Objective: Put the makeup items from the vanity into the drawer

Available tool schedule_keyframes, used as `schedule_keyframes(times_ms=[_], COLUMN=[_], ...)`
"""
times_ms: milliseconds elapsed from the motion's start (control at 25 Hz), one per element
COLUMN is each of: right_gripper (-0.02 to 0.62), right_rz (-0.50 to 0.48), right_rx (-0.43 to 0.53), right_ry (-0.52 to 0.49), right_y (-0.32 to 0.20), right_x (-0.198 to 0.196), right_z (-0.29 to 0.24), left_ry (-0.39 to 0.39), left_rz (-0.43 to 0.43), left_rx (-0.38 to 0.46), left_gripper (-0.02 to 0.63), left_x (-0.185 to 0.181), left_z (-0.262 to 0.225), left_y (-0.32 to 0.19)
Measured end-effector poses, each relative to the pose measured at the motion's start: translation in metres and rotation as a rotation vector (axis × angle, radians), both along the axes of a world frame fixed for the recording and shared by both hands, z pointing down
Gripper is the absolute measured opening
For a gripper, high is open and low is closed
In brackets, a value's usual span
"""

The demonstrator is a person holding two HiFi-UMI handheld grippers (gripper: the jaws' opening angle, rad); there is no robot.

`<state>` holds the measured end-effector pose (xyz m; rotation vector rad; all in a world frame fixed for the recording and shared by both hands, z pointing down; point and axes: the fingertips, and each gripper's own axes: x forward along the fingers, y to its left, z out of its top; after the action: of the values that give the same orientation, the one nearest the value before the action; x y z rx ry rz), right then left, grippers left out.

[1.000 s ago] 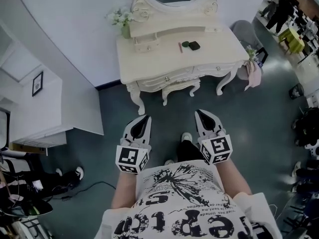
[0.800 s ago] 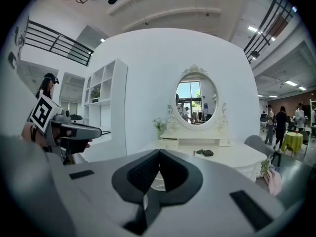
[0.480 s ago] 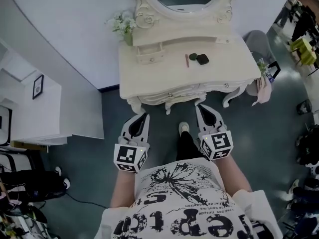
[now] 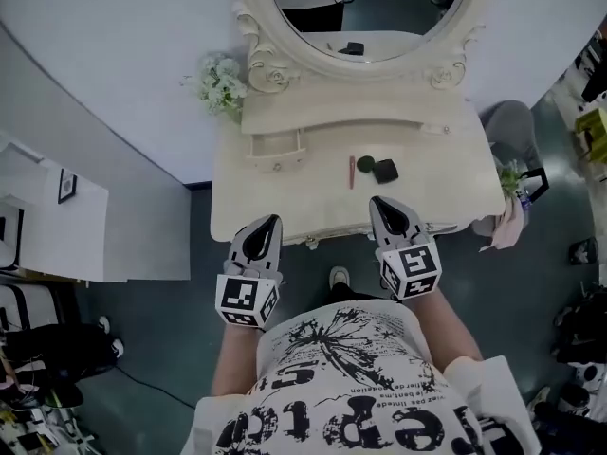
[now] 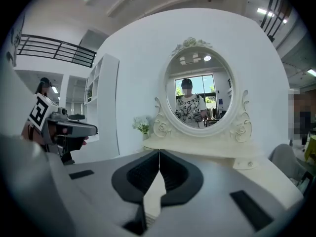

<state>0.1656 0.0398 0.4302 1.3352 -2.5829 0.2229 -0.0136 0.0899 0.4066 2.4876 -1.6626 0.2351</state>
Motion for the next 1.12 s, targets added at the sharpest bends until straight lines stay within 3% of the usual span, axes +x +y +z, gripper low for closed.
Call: schedule_keyframes(times_ms=[400, 760, 1040, 1120], right_gripper=[0.018, 0.018, 0.021, 0.08], right_rz=[-0.07, -0.085, -0.036, -0.012], right_rx=[-0.133, -0.322, -0.539, -0.605], right_ry=[0.073, 0.171, 0.276, 0.309], right_y=[-0.096, -0.128, -0.139, -0.14], right_x=[0.012, -0.009, -0.02, -0.022], right_z=[0.05, 0.11, 0.167, 0.182], left_ry=[0.006, 0.011, 0.043, 0.049], left_rz=[-0.067, -0.08, -0.051, -0.047], left_rx=[-0.05, -0.084, -0.139, -0.164], left_gripper=[0.019, 0.02, 0.02, 0.019], left_x=[0.013, -0.015, -0.034, -0.039], left_z=[0.021, 0.034, 0.058, 0.064], left_y=[-0.084, -0.129, -0.154, -0.159])
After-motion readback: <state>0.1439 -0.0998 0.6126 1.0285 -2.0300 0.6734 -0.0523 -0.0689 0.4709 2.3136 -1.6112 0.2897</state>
